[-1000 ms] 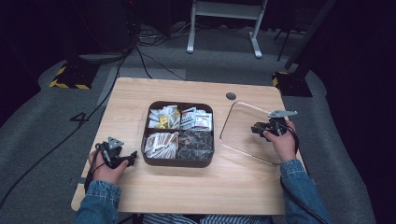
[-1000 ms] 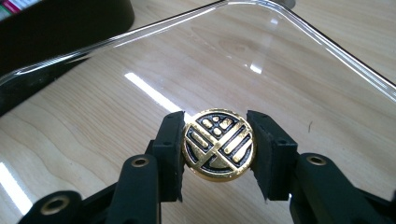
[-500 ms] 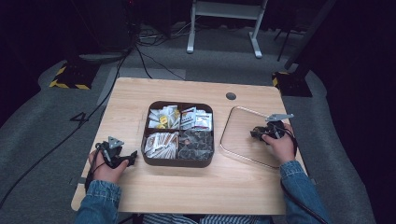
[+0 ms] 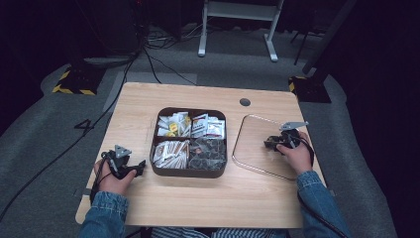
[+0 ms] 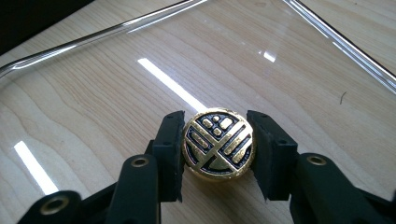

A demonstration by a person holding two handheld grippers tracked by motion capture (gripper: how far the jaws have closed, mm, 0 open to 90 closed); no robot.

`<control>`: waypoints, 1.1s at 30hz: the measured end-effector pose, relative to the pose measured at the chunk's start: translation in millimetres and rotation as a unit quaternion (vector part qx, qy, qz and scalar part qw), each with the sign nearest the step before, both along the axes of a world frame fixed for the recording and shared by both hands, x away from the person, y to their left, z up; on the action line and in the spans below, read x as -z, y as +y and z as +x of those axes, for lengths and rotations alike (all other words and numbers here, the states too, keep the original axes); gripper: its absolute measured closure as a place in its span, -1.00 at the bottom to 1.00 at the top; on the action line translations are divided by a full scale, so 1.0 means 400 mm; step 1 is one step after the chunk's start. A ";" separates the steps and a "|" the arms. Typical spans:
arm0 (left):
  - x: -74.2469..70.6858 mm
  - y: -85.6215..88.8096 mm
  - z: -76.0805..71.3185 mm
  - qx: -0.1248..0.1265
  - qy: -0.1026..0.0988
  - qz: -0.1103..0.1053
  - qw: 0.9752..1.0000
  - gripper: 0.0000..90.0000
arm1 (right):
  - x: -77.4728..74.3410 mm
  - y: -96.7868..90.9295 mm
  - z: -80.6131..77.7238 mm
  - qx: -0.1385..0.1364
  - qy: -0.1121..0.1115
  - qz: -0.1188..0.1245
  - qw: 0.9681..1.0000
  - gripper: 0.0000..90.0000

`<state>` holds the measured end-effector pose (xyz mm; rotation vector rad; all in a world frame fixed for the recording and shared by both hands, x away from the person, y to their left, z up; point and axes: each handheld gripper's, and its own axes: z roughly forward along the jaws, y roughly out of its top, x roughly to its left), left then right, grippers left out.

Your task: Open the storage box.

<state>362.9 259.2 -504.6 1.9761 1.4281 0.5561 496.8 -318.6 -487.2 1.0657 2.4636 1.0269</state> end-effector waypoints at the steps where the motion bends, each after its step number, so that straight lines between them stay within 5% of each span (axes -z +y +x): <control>1: 0.000 0.000 0.000 0.000 0.000 0.000 1.000 -0.48 | 0.000 0.000 0.000 0.000 0.000 0.000 1.000 0.30; 8: 0.000 0.000 0.000 0.000 0.001 -0.001 1.000 -0.48 | 0.001 0.002 -0.001 0.002 -0.001 -0.001 1.000 0.28; 12: 0.000 0.000 0.001 0.001 0.001 0.000 1.000 -0.48 | -0.009 -0.001 -0.003 0.012 -0.014 0.018 1.000 0.08; 20: -0.008 -0.006 -0.004 -0.004 0.007 0.007 1.000 -0.42 | -0.025 -0.002 -0.007 0.029 -0.025 0.038 0.999 -0.01; 33: -0.056 -0.008 -0.021 -0.013 -0.035 -0.027 0.999 -0.35 | -0.074 0.017 -0.017 0.025 -0.047 0.072 0.996 -0.03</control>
